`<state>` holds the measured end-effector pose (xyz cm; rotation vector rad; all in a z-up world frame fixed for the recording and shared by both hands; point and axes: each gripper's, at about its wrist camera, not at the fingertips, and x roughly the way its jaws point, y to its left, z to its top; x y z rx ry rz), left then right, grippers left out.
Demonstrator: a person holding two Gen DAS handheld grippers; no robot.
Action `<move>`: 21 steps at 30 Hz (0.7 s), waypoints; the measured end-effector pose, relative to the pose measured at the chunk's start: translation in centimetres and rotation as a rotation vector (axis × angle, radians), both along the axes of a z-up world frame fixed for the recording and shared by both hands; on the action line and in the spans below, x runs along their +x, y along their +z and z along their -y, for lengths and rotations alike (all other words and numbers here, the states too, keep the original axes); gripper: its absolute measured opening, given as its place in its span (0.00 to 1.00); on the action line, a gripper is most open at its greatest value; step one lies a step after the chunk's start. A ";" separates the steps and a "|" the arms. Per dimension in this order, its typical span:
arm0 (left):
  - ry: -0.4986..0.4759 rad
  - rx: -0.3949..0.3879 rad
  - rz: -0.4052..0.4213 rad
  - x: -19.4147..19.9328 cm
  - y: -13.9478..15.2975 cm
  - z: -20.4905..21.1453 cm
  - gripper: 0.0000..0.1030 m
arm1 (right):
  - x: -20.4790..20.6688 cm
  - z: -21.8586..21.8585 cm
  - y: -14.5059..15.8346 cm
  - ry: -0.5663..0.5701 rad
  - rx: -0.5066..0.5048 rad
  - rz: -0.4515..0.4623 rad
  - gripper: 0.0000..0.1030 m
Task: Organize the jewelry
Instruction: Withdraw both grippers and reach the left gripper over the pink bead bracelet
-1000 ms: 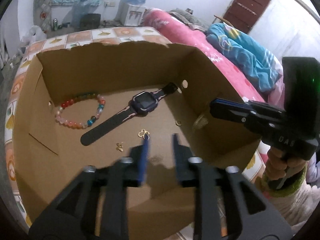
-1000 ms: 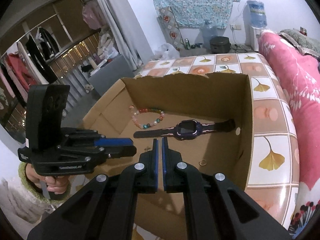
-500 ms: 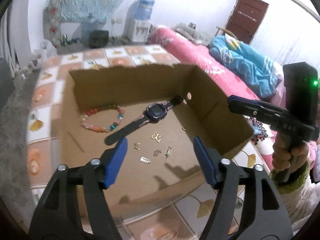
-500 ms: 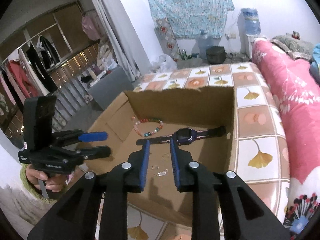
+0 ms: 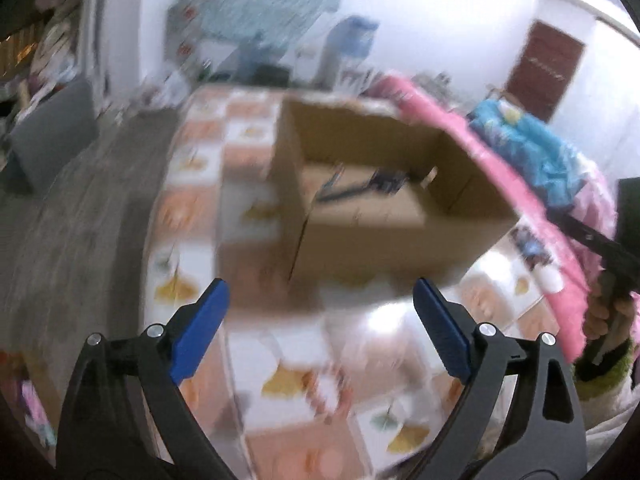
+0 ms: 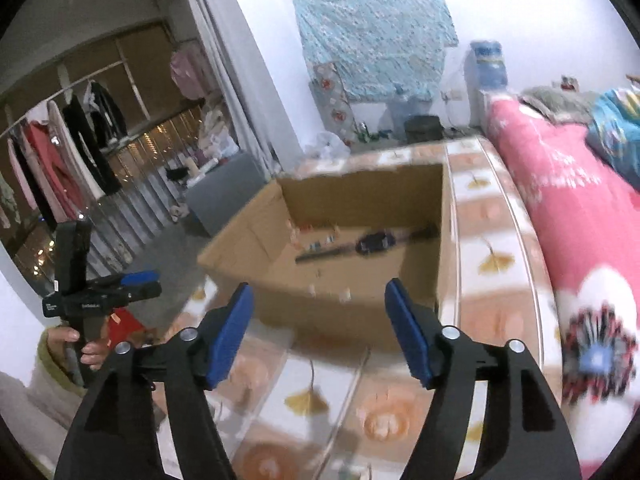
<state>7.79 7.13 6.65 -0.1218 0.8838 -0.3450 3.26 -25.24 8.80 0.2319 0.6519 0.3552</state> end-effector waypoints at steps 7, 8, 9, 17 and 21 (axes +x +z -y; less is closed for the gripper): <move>0.046 0.090 -0.113 -3.1 -5.8 0.4 0.87 | -2.2 -0.6 -7.4 -0.048 0.047 -0.256 0.67; 0.063 0.117 -0.119 -3.3 -6.4 0.6 0.87 | -2.4 -0.8 -8.1 -0.059 0.033 -0.272 0.67; 0.074 0.138 -0.119 -3.4 -6.9 0.6 0.87 | -2.7 -1.1 -8.7 -0.073 0.017 -0.287 0.67; 0.124 0.310 -0.120 -1.9 -10.2 2.0 0.88 | -2.8 -2.5 -10.3 -0.057 0.044 -0.330 0.67; 0.081 0.304 -0.091 -1.5 -10.2 3.8 0.89 | -2.8 -2.7 -10.1 -0.053 0.052 -0.321 0.67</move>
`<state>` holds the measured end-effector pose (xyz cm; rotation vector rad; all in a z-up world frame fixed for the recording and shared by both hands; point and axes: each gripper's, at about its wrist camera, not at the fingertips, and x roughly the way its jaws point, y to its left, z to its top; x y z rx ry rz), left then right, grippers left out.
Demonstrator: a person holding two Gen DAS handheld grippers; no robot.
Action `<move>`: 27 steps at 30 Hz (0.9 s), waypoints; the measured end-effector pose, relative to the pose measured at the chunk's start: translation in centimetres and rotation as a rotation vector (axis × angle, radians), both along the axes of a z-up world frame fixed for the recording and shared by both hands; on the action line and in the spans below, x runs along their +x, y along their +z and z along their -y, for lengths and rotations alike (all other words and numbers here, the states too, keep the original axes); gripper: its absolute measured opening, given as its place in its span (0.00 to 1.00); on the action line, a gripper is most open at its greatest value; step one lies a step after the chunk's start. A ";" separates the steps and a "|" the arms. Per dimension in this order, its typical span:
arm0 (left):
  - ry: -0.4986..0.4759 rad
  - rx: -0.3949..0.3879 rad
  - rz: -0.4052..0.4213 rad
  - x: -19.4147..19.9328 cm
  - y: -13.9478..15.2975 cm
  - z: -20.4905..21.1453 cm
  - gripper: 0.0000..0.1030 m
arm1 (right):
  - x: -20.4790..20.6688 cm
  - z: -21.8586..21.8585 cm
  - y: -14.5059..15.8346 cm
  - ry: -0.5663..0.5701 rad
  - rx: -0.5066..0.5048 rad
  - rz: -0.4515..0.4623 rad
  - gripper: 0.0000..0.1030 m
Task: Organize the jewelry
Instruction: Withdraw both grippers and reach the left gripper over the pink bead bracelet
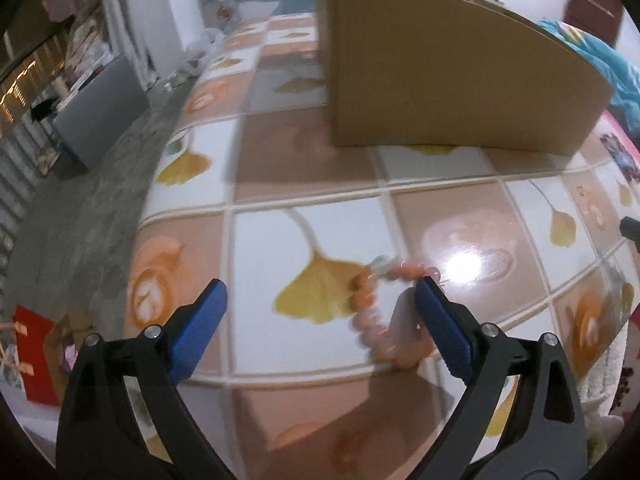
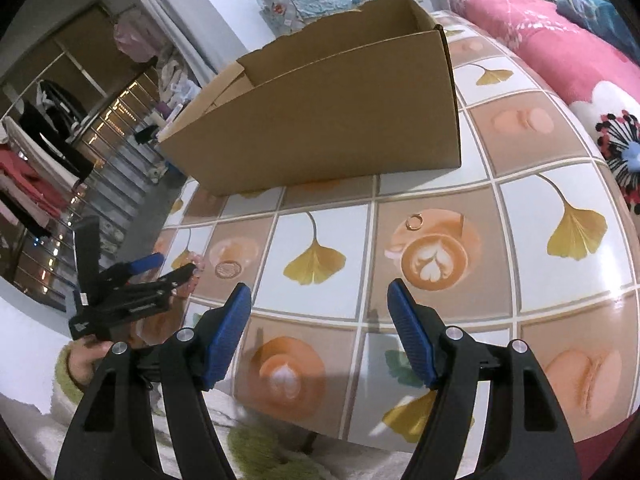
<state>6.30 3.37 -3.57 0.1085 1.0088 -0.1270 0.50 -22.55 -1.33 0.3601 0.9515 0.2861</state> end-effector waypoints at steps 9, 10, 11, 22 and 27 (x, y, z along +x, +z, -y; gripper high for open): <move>-0.103 -0.033 0.002 1.7 -0.1 5.4 0.89 | -0.5 0.6 -0.7 -0.051 -0.014 -0.025 0.67; -0.110 -0.035 0.003 1.8 -0.1 5.8 0.90 | -0.6 0.6 -0.7 -0.064 -0.039 -0.028 0.67; -0.112 -0.036 0.004 1.8 -0.2 6.1 0.91 | -0.6 0.7 -0.7 -0.074 -0.064 -0.028 0.67; -0.095 -0.044 0.031 1.3 -0.5 6.5 0.92 | 0.3 -0.1 -2.4 -0.103 -0.336 -0.047 0.83; -0.091 -0.046 0.043 0.7 -0.4 6.3 0.92 | 1.1 -1.8 -3.2 -0.075 -0.468 -0.046 0.94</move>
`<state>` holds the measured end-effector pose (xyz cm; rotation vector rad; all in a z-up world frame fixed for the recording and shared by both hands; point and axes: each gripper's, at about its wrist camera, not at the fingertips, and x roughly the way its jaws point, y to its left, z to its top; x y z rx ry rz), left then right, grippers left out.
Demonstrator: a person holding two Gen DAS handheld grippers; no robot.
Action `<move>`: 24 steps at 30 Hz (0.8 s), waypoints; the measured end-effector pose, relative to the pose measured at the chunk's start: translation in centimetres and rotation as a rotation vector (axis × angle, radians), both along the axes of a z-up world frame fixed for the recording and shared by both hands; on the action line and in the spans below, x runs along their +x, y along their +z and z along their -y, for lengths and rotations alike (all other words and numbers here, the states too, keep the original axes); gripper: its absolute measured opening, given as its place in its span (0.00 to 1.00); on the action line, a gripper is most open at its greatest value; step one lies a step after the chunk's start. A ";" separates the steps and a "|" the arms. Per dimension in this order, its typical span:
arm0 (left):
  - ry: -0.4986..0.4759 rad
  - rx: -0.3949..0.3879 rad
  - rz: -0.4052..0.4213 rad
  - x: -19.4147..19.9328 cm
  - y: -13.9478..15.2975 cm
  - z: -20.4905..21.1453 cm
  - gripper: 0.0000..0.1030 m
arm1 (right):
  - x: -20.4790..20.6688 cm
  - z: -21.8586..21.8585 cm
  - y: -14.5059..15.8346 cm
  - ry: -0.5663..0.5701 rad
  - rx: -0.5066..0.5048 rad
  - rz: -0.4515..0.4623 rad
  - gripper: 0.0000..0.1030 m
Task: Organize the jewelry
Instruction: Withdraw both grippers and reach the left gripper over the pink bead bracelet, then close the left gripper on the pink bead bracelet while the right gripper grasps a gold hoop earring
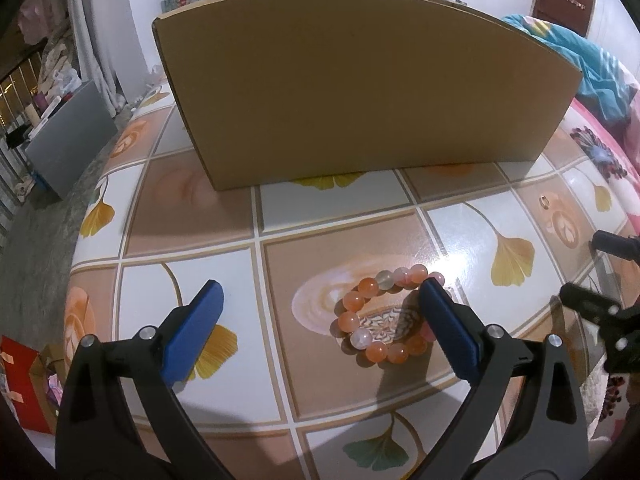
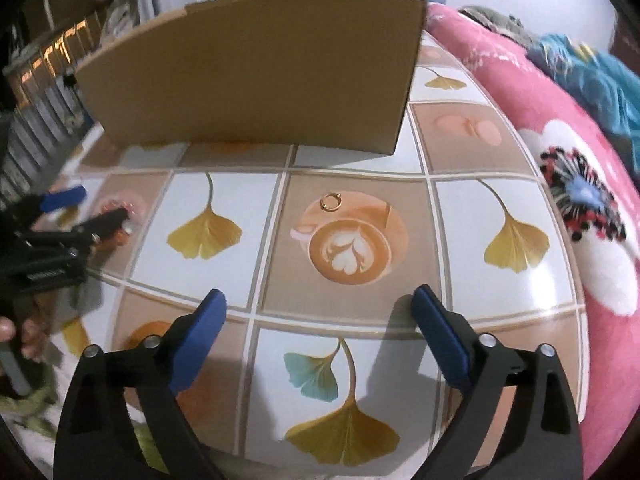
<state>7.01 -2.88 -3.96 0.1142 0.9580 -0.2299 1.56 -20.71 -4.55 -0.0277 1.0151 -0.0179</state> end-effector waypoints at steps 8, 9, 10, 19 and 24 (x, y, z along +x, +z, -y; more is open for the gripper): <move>-0.003 0.001 -0.006 0.2 0.1 0.1 0.92 | 0.1 0.0 -0.2 0.011 0.002 -0.003 0.94; -0.002 0.002 -0.007 0.3 0.1 0.1 0.92 | 0.2 0.1 -0.2 0.013 0.004 -0.002 0.94; -0.001 0.002 -0.010 0.3 0.1 0.1 0.92 | 0.2 0.1 -0.2 0.014 0.007 -0.002 0.94; 0.006 0.008 -0.030 0.8 0.3 0.2 0.92 | 0.1 0.1 -0.3 0.014 0.005 0.008 0.94; 0.013 0.013 -0.026 0.7 0.2 0.2 0.93 | 0.0 -0.1 -0.3 0.014 0.004 0.008 0.94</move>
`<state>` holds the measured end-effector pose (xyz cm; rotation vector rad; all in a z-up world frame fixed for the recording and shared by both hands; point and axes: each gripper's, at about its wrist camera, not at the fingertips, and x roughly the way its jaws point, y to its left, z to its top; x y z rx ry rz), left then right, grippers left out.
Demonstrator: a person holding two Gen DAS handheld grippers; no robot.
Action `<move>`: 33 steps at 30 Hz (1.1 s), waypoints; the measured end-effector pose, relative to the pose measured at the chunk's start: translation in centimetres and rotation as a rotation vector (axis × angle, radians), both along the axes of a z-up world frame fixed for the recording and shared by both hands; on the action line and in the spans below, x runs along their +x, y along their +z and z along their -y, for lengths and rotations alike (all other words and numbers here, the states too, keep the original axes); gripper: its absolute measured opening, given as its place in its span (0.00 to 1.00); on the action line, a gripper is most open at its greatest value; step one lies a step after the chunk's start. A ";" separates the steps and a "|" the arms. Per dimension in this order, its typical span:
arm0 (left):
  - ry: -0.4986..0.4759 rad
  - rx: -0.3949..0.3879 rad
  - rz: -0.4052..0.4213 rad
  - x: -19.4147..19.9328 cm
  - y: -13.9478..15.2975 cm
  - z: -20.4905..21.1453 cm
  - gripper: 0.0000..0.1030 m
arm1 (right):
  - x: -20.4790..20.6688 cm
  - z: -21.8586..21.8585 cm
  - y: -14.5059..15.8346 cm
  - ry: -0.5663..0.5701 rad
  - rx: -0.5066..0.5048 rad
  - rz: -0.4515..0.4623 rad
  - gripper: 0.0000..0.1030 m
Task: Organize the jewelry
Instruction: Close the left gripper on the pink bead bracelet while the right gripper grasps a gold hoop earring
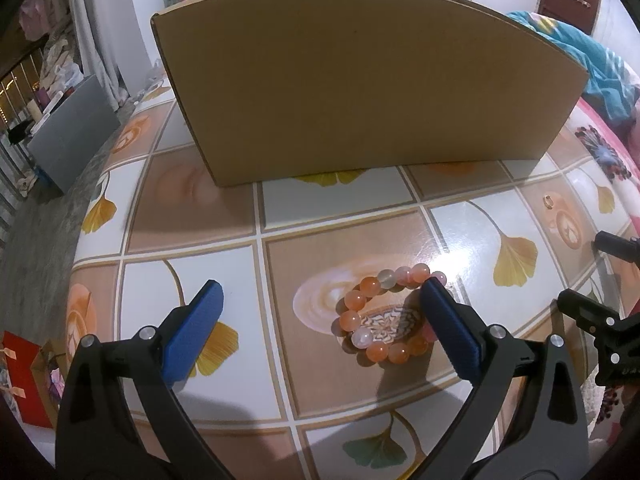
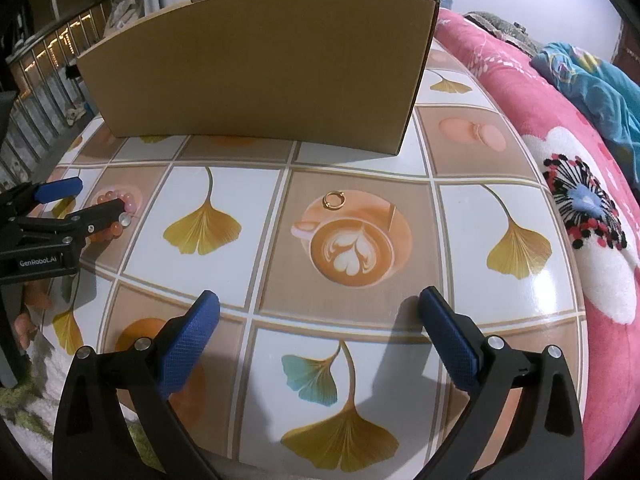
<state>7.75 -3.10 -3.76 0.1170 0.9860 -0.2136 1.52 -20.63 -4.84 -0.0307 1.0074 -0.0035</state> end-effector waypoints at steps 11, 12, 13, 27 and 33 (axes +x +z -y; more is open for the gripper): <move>-0.048 -0.014 0.052 -0.8 -0.1 -0.6 0.93 | -0.1 0.0 0.0 -0.007 0.004 0.007 0.94; -0.042 -0.006 0.050 -0.9 -0.1 -0.7 0.93 | -0.1 0.0 0.0 -0.007 0.004 0.007 0.94; -0.037 -0.004 0.063 -1.1 0.2 -0.9 0.93 | -0.1 0.0 0.0 -0.006 0.003 0.007 0.94; -0.319 -0.195 0.131 -6.2 2.3 1.1 0.59 | -0.4 0.0 -0.1 -0.004 0.005 0.030 0.94; -0.337 -0.111 0.095 -4.7 1.2 2.0 0.41 | -0.6 0.0 -0.1 0.007 0.008 0.039 0.94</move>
